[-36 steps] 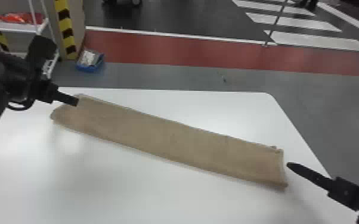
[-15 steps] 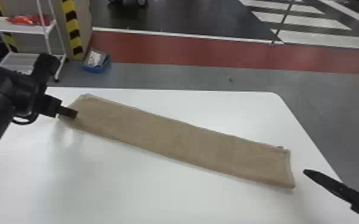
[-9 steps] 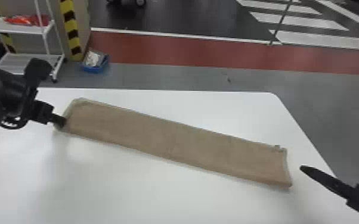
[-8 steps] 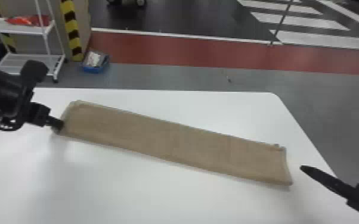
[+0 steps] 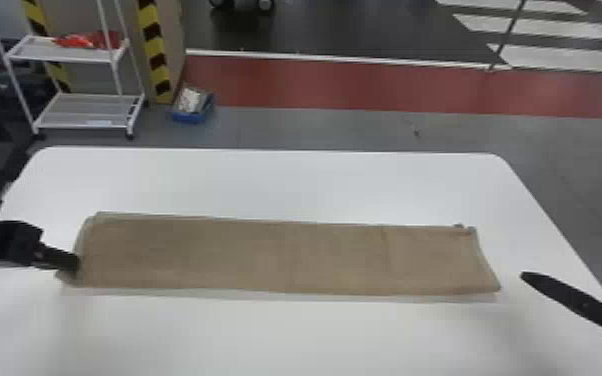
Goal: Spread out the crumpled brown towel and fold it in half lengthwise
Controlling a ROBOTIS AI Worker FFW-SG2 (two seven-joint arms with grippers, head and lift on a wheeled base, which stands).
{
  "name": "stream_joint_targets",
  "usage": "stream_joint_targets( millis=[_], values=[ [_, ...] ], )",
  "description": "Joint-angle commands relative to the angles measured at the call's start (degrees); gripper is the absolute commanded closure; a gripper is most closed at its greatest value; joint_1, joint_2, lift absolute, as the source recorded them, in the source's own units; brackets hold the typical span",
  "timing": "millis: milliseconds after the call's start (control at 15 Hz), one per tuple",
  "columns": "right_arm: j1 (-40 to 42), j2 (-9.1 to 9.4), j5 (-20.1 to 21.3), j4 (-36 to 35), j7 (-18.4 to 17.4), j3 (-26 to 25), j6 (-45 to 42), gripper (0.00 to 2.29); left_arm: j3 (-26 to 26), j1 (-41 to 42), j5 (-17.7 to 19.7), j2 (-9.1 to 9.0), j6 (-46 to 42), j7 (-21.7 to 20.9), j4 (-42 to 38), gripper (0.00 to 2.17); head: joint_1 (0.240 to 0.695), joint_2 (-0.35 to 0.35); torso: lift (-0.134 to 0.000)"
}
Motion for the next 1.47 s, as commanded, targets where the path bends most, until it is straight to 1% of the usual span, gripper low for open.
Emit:
stream_joint_targets(
  millis=[0, 67, 133, 200, 267, 333, 467, 600, 733, 867, 1000, 1133, 1333, 1400],
  values=[
    [-0.92, 0.0, 0.2, 0.09, -0.06, 1.33, 0.03, 0.25, 1.25, 3.46, -0.14, 1.45, 0.4, -0.87, -4.84, 1.72, 0.695, -0.078, -0.123],
    [-1.18, 0.0, 0.29, 0.09, -0.06, 1.77, -0.14, 0.25, 1.78, 4.34, -0.05, 1.45, 0.4, -0.78, -5.98, 1.69, 0.695, -0.069, -0.123],
    [-1.62, 0.0, 0.47, 0.09, -0.06, 1.95, 0.03, 0.25, 2.92, 5.57, -0.05, 1.45, 0.4, -0.34, -7.47, 1.35, 0.695, -0.063, -0.123],
    [-1.71, 0.0, 0.55, 0.09, -0.06, 2.21, -0.14, 0.25, 3.36, 6.36, 0.04, 1.19, 0.4, -0.17, -9.23, 0.8, 0.695, -0.051, -0.123],
    [-2.06, 0.0, 0.64, 0.26, -0.06, 2.3, 0.03, 0.25, 3.54, 7.15, 0.04, 1.27, 0.4, 0.01, -10.81, 0.38, 0.695, -0.046, -0.123],
    [-2.32, 0.0, 0.91, 0.53, -0.23, 2.39, 0.03, 0.25, 3.54, 7.51, 0.04, 1.1, 0.4, 0.1, -12.04, 0.02, 0.695, -0.044, -0.123],
    [-2.85, -0.26, 0.99, 0.7, -0.41, 2.82, -0.14, 0.25, 4.06, 7.94, 0.22, 0.22, 0.4, 0.54, -14.24, 0.01, 0.695, -0.046, -0.123],
    [-3.91, -0.52, 1.17, 0.7, -0.76, 3.09, 0.21, 0.25, 4.06, 8.03, 0.22, 0.04, 0.4, 0.89, -15.47, 0.02, 0.695, -0.059, -0.123],
    [-4.61, -1.75, 1.7, 0.88, -1.29, 4.58, 0.56, 0.25, 4.33, 8.03, 0.3, -0.31, 0.4, 1.24, -16.7, 0.02, 0.695, -0.064, -0.123],
    [-6.1, -2.9, 3.28, 2.2, -2.96, 5.9, 1.26, 0.23, 5.38, 8.65, 0.66, -1.19, 0.4, 2.73, -17.93, 0.02, 0.695, -0.069, -0.123],
    [-7.6, -3.95, 5.83, 3.78, -4.1, 7.75, 1.44, 0.23, 6.53, 9.44, 2.94, -2.15, 0.4, 6.07, -20.22, 0.03, 0.695, -0.073, -0.123],
    [-9.35, -4.92, 6.27, 5.8, -4.1, 8.89, 1.44, 0.23, 9.07, 10.67, 5.84, -4.88, 0.4, 10.03, -21.89, 0.03, 0.695, -0.079, -0.123],
    [-11.55, -6.32, 6.36, 7.21, -4.1, 10.82, 1.62, 0.23, 10.31, 11.37, 7.86, -7.51, 0.4, 14.95, -22.77, 0.03, 0.695, -0.093, -0.123],
    [-11.64, -6.59, 6.53, 7.29, -4.1, 11.35, 1.44, 0.23, 10.39, 11.64, 8.04, -7.78, 0.4, 15.39, -22.85, 0.03, 0.695, -0.095, -0.123]
  ],
)
